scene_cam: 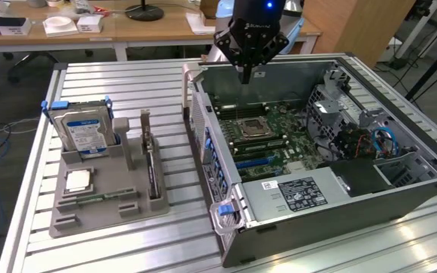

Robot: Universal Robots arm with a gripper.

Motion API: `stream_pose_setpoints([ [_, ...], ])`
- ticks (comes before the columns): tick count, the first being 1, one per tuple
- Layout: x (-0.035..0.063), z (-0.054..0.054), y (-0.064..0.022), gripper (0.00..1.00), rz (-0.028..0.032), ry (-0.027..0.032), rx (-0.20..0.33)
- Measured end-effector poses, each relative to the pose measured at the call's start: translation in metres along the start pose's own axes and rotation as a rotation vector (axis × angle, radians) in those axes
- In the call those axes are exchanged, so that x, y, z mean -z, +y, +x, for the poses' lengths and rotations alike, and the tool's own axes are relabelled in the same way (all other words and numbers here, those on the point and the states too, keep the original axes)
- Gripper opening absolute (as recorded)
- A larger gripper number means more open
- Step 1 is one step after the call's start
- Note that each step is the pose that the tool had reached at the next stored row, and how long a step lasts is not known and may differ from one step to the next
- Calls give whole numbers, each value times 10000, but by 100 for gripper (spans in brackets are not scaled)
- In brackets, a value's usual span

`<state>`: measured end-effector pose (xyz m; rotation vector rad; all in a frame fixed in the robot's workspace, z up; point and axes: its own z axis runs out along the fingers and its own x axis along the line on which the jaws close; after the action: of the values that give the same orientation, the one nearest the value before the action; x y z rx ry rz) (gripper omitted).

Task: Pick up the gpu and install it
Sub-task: 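Reach for the gpu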

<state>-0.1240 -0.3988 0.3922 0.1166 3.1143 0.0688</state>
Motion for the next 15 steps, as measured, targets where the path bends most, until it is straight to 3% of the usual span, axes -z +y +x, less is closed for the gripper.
stream_pose_setpoints([
  [15,-11,34,-3,11,0,0,0],
])
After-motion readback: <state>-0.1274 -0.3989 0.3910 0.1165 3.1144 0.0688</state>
